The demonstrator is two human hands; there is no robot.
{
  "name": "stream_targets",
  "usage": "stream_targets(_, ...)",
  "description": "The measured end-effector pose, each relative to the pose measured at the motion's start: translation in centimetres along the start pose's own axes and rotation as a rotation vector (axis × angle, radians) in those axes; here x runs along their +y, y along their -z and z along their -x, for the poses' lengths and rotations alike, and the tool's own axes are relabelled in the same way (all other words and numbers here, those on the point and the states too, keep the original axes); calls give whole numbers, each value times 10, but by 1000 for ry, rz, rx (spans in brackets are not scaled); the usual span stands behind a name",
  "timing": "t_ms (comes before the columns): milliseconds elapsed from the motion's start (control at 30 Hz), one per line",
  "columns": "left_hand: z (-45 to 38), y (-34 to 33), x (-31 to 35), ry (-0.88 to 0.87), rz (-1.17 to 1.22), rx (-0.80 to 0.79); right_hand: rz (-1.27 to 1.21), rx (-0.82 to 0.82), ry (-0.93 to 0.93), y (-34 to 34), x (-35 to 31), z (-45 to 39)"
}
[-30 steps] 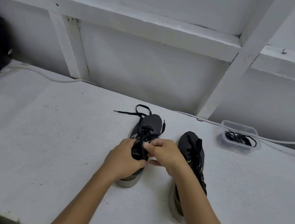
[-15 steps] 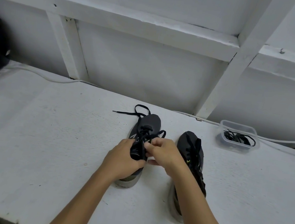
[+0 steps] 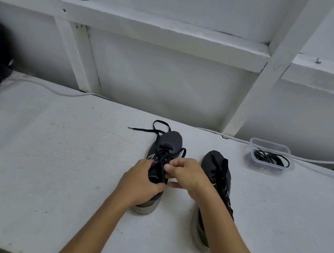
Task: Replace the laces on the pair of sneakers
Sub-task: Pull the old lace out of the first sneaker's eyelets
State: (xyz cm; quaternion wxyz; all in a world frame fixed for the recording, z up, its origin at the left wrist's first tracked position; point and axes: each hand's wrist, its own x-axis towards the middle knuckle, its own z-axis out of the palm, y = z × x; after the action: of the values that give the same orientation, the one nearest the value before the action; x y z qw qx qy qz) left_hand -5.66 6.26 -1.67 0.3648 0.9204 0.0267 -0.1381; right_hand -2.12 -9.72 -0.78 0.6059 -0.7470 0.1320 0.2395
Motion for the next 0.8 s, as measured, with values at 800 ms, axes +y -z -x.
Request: stream_targets(800, 4, 7, -1, -46, 108, 27, -53, 60, 11, 0, 4, 6)
